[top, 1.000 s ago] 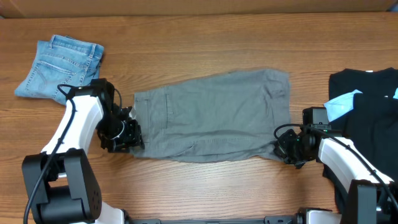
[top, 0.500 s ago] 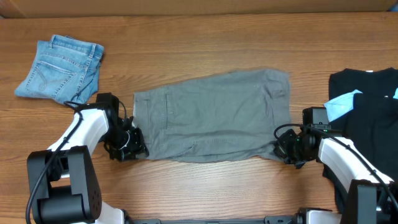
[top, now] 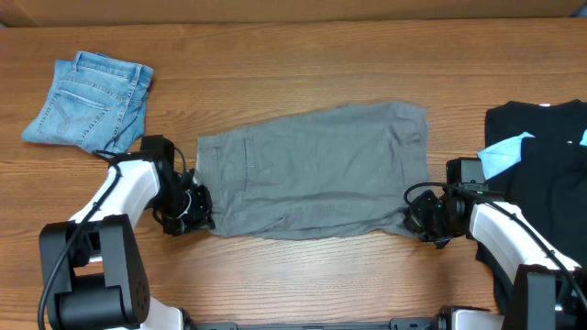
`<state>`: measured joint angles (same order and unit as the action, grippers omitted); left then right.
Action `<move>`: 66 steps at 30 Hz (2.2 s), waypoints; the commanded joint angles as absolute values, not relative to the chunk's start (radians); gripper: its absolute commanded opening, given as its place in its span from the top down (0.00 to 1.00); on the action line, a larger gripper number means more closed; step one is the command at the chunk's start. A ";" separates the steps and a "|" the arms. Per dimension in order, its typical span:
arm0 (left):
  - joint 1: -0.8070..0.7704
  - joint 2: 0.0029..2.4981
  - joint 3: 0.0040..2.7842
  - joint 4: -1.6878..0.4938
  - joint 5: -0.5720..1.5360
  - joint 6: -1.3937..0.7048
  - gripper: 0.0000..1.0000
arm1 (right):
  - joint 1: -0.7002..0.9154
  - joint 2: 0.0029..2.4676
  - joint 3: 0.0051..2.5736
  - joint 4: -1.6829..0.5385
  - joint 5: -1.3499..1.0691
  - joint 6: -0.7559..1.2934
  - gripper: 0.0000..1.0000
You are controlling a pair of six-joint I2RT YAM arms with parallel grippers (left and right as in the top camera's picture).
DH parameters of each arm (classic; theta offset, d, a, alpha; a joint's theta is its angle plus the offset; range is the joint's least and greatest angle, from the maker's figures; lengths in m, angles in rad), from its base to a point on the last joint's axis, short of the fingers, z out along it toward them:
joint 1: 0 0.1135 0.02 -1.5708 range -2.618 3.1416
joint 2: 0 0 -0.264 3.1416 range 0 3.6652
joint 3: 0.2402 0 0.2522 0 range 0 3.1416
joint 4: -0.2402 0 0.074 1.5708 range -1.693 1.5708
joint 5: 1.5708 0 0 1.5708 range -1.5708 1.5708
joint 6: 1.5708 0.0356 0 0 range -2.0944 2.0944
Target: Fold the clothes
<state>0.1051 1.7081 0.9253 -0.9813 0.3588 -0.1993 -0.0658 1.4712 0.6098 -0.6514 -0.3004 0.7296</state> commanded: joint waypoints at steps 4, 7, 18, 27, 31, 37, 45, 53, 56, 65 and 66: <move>0.147 1.687 1.013 -1.050 0.324 -0.226 0.96 | -0.061 1.550 0.549 -0.651 -0.229 0.734 0.96; 0.168 1.680 1.037 -1.075 0.285 -0.224 0.96 | -0.061 1.550 0.549 -0.651 -0.229 0.734 0.96; 0.205 1.677 1.075 -1.082 0.308 -0.233 0.96 | -0.061 1.550 0.549 -0.652 -0.229 0.735 0.96; 0.205 1.671 1.153 -1.139 0.267 -0.210 0.96 | -0.061 1.550 0.549 -0.657 -0.229 0.738 0.96; 0.205 1.671 1.153 -1.169 0.201 -0.209 0.96 | -0.061 1.550 0.549 -0.659 -0.229 0.738 0.96; 0.205 1.671 1.153 -1.197 0.144 -0.205 0.96 | -0.061 1.550 0.549 -0.659 -0.229 0.738 0.96; 0.204 1.671 1.153 -1.191 0.160 -0.206 0.48 | -0.061 1.550 0.550 -0.659 -0.237 0.738 0.89; 0.203 1.671 1.167 -1.194 0.204 -0.178 0.53 | -0.061 1.436 0.638 -0.823 -0.230 0.708 0.73; 0.204 1.671 1.221 -1.225 0.214 -0.153 0.57 | -0.061 1.330 0.708 -0.942 -0.186 0.707 0.71; 0.191 1.671 1.484 -1.292 0.285 -0.115 0.83 | -0.060 1.067 0.965 -1.064 -0.240 0.541 0.70; 0.183 1.671 1.486 -1.277 0.299 -0.115 0.88 | -0.060 1.058 0.974 -1.058 -0.242 0.542 0.70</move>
<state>0.1967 1.6943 1.4517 -1.2858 0.2329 -0.1467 -0.0635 1.0954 0.9279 -1.0622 -0.2150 0.6239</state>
